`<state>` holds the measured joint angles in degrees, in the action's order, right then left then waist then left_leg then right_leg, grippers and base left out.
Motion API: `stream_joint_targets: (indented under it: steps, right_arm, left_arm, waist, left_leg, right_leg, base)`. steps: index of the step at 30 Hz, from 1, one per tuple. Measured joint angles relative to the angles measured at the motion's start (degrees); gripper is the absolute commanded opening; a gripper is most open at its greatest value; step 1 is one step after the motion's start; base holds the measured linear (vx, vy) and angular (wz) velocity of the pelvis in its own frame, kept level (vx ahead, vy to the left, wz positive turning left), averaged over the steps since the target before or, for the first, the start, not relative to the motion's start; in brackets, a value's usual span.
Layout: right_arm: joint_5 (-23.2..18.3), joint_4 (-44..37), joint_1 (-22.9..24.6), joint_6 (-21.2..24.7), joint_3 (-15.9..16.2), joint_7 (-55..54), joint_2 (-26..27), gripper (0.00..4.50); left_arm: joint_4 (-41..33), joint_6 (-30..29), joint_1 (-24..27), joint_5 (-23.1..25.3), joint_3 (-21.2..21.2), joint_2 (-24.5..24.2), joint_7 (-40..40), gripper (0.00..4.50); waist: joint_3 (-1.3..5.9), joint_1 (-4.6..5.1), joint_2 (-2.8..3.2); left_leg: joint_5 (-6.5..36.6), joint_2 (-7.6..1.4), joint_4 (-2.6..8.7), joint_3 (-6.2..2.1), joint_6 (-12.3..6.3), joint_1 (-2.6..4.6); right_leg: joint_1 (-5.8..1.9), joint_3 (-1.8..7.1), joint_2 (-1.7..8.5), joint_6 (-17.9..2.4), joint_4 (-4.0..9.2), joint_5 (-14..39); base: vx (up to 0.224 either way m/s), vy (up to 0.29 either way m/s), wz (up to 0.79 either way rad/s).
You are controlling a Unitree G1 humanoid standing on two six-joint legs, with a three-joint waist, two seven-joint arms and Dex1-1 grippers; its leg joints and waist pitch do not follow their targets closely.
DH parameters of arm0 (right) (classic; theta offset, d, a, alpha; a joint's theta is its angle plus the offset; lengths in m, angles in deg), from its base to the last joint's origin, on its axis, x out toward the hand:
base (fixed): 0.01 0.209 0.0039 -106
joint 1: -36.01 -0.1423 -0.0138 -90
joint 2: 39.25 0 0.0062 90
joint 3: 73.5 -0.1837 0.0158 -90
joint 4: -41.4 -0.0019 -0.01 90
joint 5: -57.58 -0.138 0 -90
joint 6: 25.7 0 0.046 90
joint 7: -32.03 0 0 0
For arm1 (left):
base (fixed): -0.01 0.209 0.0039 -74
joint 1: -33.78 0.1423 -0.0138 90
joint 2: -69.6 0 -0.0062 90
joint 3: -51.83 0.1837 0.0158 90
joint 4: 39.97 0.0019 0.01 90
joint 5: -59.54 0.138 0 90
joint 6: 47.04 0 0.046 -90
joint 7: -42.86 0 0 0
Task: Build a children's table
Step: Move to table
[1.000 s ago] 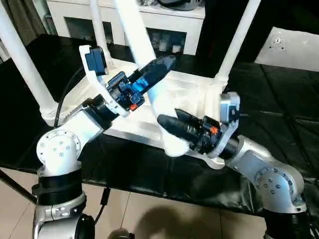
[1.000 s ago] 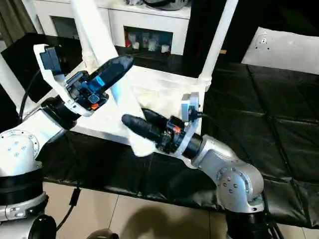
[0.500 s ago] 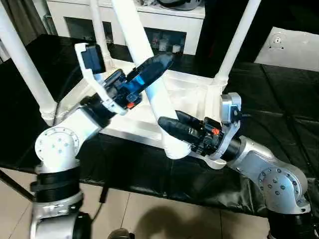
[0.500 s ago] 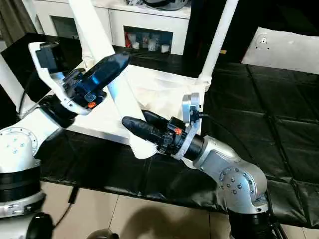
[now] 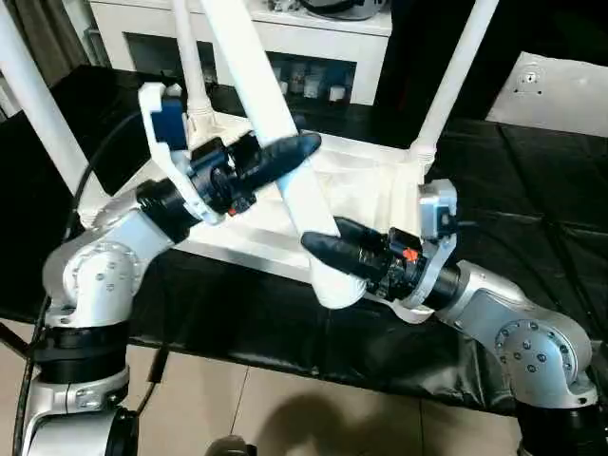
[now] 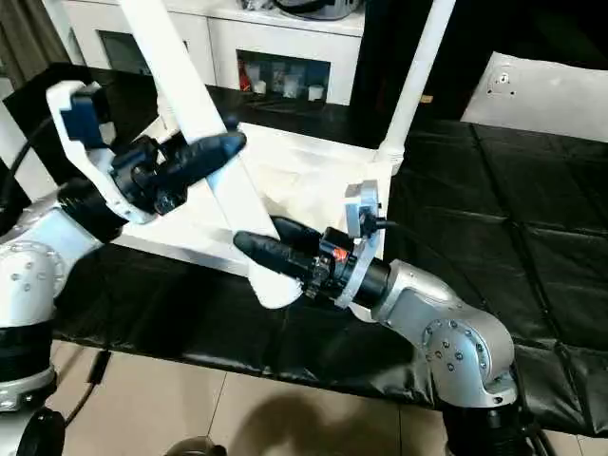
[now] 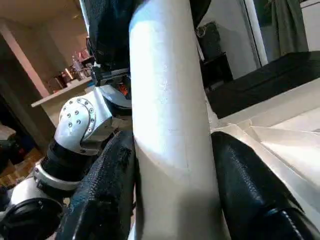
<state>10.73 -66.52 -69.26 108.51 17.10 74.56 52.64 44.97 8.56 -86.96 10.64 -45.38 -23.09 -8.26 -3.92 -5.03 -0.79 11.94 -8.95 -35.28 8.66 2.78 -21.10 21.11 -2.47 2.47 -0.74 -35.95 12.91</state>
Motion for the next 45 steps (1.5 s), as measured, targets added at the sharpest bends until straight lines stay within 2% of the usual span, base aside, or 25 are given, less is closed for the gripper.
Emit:
stream_joint_targets:
  steps: [5, 10, 17, 21, 24, 25, 26, 27, 30, 33, 36, 37, 38, 40, 41, 45]
  right_arm:
    - [0.5, 0.0, 0.0, -0.1, 0.3, 0.1, -0.1, 1.90]
    - [1.8, 0.8, 0.0, -1.8, 0.3, -0.9, 0.0, 1.90]
    - [4.3, 1.3, -0.5, -3.8, 0.1, -2.7, 0.7, 1.90]
    - [5.4, 1.3, -1.1, -4.8, 0.6, -3.5, 1.0, 1.90]
    - [6.3, 2.4, -1.2, -5.2, 1.1, -4.2, 1.5, 1.90]
    - [7.0, 2.7, -1.2, -5.7, 1.5, -4.7, 1.6, 1.90]
    - [7.9, 3.2, -1.4, -6.2, 1.8, -5.3, 1.9, 2.46]
    - [8.7, 3.7, -1.6, -6.6, 1.9, -5.9, 2.1, 2.60]
    - [9.4, 4.5, -2.8, -8.7, 0.9, -7.1, 2.2, 2.79]
    - [11.2, 3.9, -3.6, -9.4, 1.4, -7.4, 1.4, 2.98]
    - [12.3, 2.8, -4.9, -9.3, 2.9, -8.4, 1.7, 3.35]
    - [13.0, 2.3, -5.2, -9.3, 3.4, -8.6, 1.5, 3.35]
    - [14.6, 2.1, -5.6, -9.2, 5.0, -9.5, 1.3, 3.57]
    - [17.0, 2.2, -6.4, -8.2, 7.7, -11.2, 1.3, 3.57]
    - [18.3, 2.2, -6.7, -7.8, 9.1, -12.1, 1.3, 3.80]
    - [22.6, 3.6, -7.7, -6.8, 11.4, -15.9, 2.4, 3.80]
  left_arm:
    - [0.3, 0.7, 0.0, 0.9, 0.6, -0.1, -0.8, 2.26]
    - [2.1, -2.2, -0.7, -0.9, -0.3, 1.3, 3.7, 2.24]
    - [3.6, -8.4, -2.5, -6.9, -3.4, 5.6, 13.9, 2.11]
    - [3.7, -11.4, -3.6, -10.4, -5.1, 6.4, 18.3, 2.11]
    - [4.3, -13.1, -3.7, -11.3, -6.0, 6.9, 21.4, 2.11]
    - [4.5, -13.1, -3.7, -10.6, -6.0, 6.8, 21.9, 2.11]
    - [4.5, -12.5, -3.7, -8.9, -5.4, 6.1, 22.0, 2.09]
    - [4.4, -11.8, -3.8, -7.5, -4.9, 5.5, 21.9, 2.09]
    - [4.4, -8.8, -3.8, -0.5, -3.0, 1.9, 22.5, 2.09]
    - [3.6, -7.4, -3.8, 3.4, -0.8, 0.1, 23.2, 2.09]
    - [2.6, -7.3, -3.8, 5.4, 1.2, -0.2, 24.0, 2.09]
    - [2.2, -7.3, -3.8, 5.7, 1.6, -0.2, 24.1, 2.09]
    - [1.6, -7.3, -3.9, 6.7, 1.9, -0.4, 24.6, 2.09]
    - [1.1, -7.0, -4.7, 8.5, 2.8, -0.6, 25.3, 2.09]
    - [0.6, -6.9, -5.2, 9.3, 3.3, -0.6, 25.5, 2.09]
    - [-1.1, -6.9, -5.5, 10.4, 4.0, -0.2, 27.2, 2.09]
  waist:
    - [0.00, -0.01, 0.00]
    - [0.00, -0.04, 0.00]
    - [0.00, -0.04, 0.00]
    - [0.00, -0.05, 0.00]
    - [0.00, 0.00, 0.00]
    - [0.00, -0.02, 0.00]
    - [0.00, 0.00, 0.00]
    - [0.00, 0.01, 0.00]
    - [0.00, 0.05, 0.00]
    - [0.00, -0.05, 0.00]
    - [0.00, -0.01, -0.01]
    - [0.00, 0.00, -0.01]
    - [0.00, 0.06, -0.02]
    - [-0.02, 0.12, -0.06]
    - [-0.02, 0.09, -0.07]
    - [-0.01, 0.09, -0.15]
  left_leg:
    - [0.0, -0.01, 0.00, 0.01, 0.00, 0.01]
    - [0.0, -0.01, 0.00, 0.04, 0.05, 0.03]
    - [0.0, -0.02, 0.00, 0.05, 0.06, 0.00]
    - [0.0, -0.03, 0.00, 0.06, 0.06, 0.02]
    - [0.0, -0.03, 0.00, 0.06, 0.06, 0.02]
    - [-0.1, -0.03, 0.00, 0.06, 0.07, 0.01]
    - [-0.1, -0.04, 0.00, 0.06, 0.07, 0.02]
    - [-0.1, -0.04, 0.00, 0.06, 0.07, 0.01]
    - [-0.1, -0.06, 0.00, 0.05, 0.11, 0.01]
    - [-0.1, -0.06, 0.00, 0.06, 0.12, -0.03]
    - [-0.1, -0.06, 0.00, 0.07, 0.14, -0.03]
    - [-0.1, -0.06, 0.00, 0.08, 0.15, -0.03]
    - [-0.1, -0.06, 0.00, 0.08, 0.18, -0.01]
    - [-0.2, -0.07, 0.00, 0.08, 0.26, 0.00]
    - [-0.2, -0.09, 0.00, 0.08, 0.27, 0.00]
    - [-0.2, -0.09, 0.00, 0.09, 0.29, -0.01]
  right_leg:
    - [0.00, 0.00, 0.00, 0.0, -0.03, 0.0]
    - [0.00, 0.00, 0.02, 0.0, -0.08, 0.0]
    - [0.02, -0.01, 0.02, 0.0, -0.09, 0.0]
    - [0.02, -0.01, 0.01, 0.0, -0.11, 0.0]
    - [0.02, -0.01, 0.01, 0.0, -0.11, 0.0]
    - [0.02, -0.01, 0.01, 0.0, -0.11, 0.0]
    - [0.02, -0.01, 0.00, 0.0, -0.10, 0.0]
    - [0.02, -0.01, 0.00, 0.0, -0.10, 0.0]
    - [0.04, -0.01, -0.01, 0.0, -0.10, 0.0]
    - [0.04, -0.02, 0.00, 0.0, -0.08, 0.0]
    - [0.05, -0.01, 0.00, 0.0, -0.08, 0.0]
    - [0.05, -0.01, 0.00, 0.0, -0.09, 0.0]
    - [0.05, -0.01, -0.01, 0.0, -0.11, 0.0]
    - [0.08, -0.01, -0.01, 0.0, -0.18, 0.0]
    - [0.09, -0.01, -0.02, 0.0, -0.19, 0.0]
    - [0.09, 0.00, -0.01, 0.0, -0.19, 0.0]
  base:
    - [0.000, 0.000, 0.00]
    - [0.000, 0.000, 0.00]
    - [0.000, 0.000, 0.00]
    - [0.000, 0.000, 0.00]
    - [0.000, 0.000, 0.00]
    - [0.000, 0.000, 0.00]
    - [0.000, 0.000, 0.00]
    - [0.000, 0.000, 0.00]
    - [0.000, 0.000, 0.00]
    - [0.000, 0.000, 0.00]
    - [0.000, 0.000, 0.00]
    - [0.000, 0.000, 0.00]
    - [0.000, 0.000, 0.00]
    - [0.000, 0.000, 0.00]
    - [0.000, 0.000, 0.00]
    - [0.000, 0.000, 0.00]
